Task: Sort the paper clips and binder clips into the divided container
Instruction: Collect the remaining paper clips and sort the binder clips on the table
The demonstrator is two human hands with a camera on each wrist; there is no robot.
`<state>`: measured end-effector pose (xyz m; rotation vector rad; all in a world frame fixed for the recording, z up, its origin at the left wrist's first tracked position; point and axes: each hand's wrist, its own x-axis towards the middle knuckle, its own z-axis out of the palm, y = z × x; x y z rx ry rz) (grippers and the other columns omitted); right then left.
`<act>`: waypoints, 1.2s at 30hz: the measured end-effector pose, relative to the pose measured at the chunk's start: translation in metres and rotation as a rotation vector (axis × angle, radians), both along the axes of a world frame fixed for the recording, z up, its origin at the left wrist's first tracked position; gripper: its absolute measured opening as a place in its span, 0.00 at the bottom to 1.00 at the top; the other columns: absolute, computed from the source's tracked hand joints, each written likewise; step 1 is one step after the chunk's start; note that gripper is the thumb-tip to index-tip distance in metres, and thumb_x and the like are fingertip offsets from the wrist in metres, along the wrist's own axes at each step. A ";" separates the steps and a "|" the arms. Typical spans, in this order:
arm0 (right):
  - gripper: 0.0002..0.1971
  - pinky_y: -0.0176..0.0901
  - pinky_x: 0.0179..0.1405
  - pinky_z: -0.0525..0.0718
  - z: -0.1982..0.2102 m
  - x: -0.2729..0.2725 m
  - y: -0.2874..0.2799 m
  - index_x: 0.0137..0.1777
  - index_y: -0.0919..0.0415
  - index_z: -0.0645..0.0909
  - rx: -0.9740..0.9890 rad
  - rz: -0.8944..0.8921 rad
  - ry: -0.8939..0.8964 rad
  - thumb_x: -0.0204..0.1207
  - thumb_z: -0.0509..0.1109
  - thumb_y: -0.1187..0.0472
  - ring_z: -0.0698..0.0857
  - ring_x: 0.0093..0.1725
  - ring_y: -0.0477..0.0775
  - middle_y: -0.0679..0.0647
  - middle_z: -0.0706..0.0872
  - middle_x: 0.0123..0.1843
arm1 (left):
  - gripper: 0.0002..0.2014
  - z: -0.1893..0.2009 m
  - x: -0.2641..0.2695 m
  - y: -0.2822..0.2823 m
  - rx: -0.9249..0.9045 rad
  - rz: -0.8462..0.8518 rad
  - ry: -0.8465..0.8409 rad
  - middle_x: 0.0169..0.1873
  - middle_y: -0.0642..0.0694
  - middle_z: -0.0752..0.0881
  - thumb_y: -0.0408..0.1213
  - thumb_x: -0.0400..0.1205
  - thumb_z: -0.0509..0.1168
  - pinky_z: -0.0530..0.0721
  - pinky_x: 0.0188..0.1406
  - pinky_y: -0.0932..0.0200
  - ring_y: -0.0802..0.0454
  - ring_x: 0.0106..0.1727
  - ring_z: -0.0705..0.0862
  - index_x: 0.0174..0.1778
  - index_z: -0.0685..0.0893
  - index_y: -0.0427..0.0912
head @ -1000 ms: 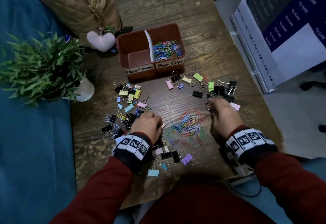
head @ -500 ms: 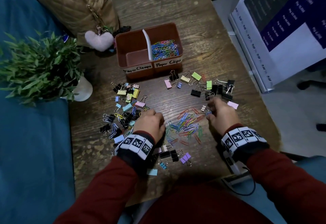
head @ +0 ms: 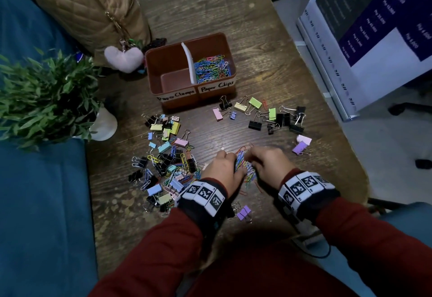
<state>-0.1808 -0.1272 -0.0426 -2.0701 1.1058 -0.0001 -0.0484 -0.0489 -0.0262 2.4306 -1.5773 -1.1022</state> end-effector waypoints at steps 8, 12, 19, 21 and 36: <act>0.07 0.46 0.49 0.80 0.049 0.031 -0.113 0.50 0.54 0.86 -0.319 -0.246 0.226 0.76 0.68 0.59 0.85 0.51 0.61 0.58 0.87 0.52 | 0.29 -0.003 0.002 0.008 -0.005 -0.070 -0.006 0.63 0.46 0.73 0.53 0.77 0.67 0.79 0.64 0.49 0.43 0.64 0.78 0.72 0.71 0.46; 0.04 0.50 0.52 0.80 0.042 0.055 -0.132 0.44 0.61 0.83 -0.277 -0.116 0.480 0.75 0.70 0.61 0.85 0.47 0.61 0.61 0.88 0.49 | 0.27 -0.001 0.005 0.007 -0.021 -0.084 -0.020 0.63 0.47 0.74 0.52 0.79 0.66 0.80 0.62 0.50 0.45 0.63 0.79 0.72 0.71 0.47; 0.06 0.47 0.39 0.77 0.034 0.070 -0.124 0.48 0.71 0.82 -0.260 -0.086 0.478 0.74 0.65 0.71 0.85 0.48 0.67 0.70 0.86 0.51 | 0.29 -0.001 0.017 -0.009 -0.026 -0.046 -0.061 0.64 0.47 0.72 0.55 0.76 0.68 0.80 0.60 0.50 0.46 0.65 0.76 0.70 0.71 0.46; 0.07 0.47 0.39 0.77 0.034 0.071 -0.123 0.49 0.71 0.82 -0.237 -0.088 0.484 0.74 0.66 0.71 0.86 0.49 0.68 0.70 0.86 0.52 | 0.33 -0.001 0.018 -0.009 -0.015 -0.047 -0.066 0.64 0.47 0.71 0.56 0.74 0.70 0.81 0.60 0.48 0.46 0.66 0.74 0.71 0.69 0.47; 0.05 0.41 0.45 0.77 0.048 0.033 -0.064 0.43 0.57 0.82 -0.129 0.138 0.155 0.70 0.67 0.65 0.84 0.48 0.60 0.58 0.87 0.44 | 0.46 -0.002 0.007 -0.015 0.034 -0.050 -0.096 0.71 0.44 0.65 0.50 0.70 0.77 0.74 0.66 0.47 0.44 0.71 0.67 0.79 0.58 0.46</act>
